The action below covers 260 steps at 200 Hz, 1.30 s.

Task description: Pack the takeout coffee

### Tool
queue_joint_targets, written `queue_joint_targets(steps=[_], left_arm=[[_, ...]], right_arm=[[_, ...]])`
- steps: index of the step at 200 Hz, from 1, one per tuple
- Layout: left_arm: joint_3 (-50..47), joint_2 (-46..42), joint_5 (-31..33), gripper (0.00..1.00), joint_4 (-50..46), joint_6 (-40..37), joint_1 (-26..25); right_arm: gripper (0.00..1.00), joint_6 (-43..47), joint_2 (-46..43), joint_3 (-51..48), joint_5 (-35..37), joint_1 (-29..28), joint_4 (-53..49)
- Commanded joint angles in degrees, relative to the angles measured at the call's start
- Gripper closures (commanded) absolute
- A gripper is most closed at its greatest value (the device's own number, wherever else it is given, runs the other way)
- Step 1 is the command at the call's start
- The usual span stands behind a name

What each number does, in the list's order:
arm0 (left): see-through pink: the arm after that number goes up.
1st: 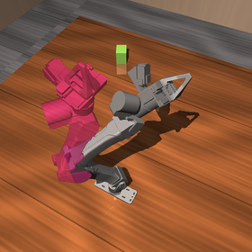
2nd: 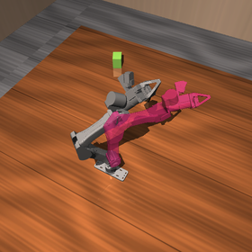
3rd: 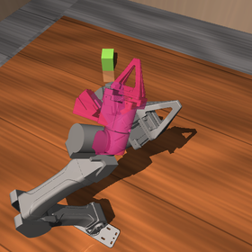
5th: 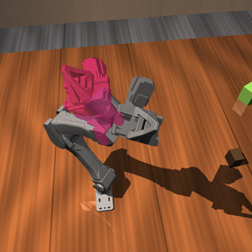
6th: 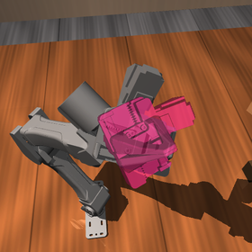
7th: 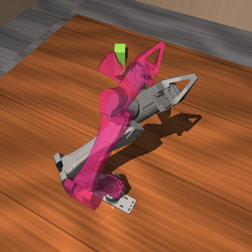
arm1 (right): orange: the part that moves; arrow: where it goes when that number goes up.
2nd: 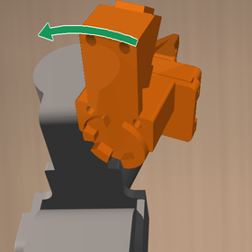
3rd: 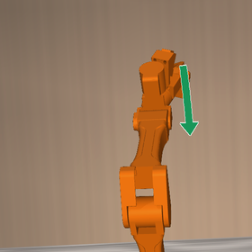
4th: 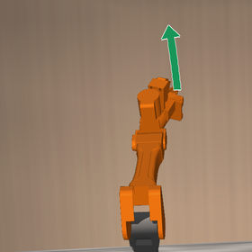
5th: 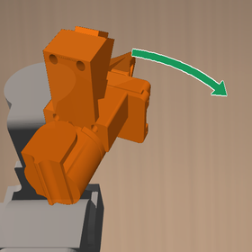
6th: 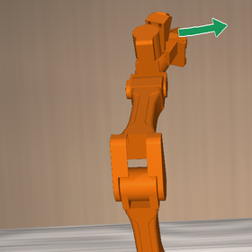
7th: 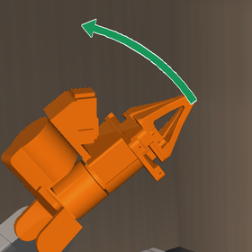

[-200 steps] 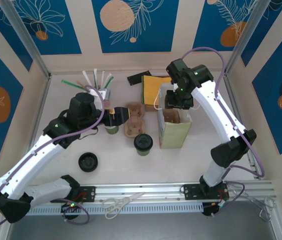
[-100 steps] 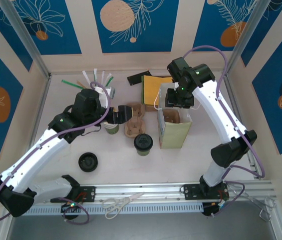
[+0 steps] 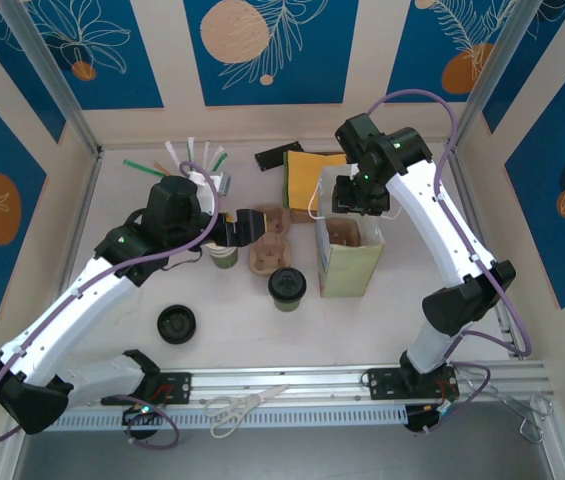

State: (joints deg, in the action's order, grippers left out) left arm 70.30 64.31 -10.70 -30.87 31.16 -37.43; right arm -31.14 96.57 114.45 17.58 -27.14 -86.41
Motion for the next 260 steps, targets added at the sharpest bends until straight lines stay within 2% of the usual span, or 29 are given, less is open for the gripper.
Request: queue_joint_targets(steps=[1, 85, 136, 209, 260], left_arm=[[1.77, 0.42, -0.99, 0.0, 0.8, 0.27, -0.54], [2.42, 1.74, -1.25, 0.0, 0.99, 0.45, -0.55], [3.59, 1.77, 0.83, 0.0, -0.06, -0.53, -0.55], [4.59, 0.91, 9.47, 0.0, -4.99, -0.25, -0.57], [2.5, -2.72, 17.28, 0.0, -11.98, 3.27, -0.56]], right_arm=[[0.54, 0.34, -1.34, 1.57, 0.21, 0.48, -0.56], [0.54, 0.98, -1.7, 2.6, -0.33, 1.45, -0.84], [0.54, 0.72, -2.25, 6.12, -0.88, 0.9, -1.87], [0.54, 2.36, -3.37, 15.32, -0.01, -3.82, -1.68], [0.54, 5.53, -0.73, 20.15, -3.6, -9.5, 0.24]])
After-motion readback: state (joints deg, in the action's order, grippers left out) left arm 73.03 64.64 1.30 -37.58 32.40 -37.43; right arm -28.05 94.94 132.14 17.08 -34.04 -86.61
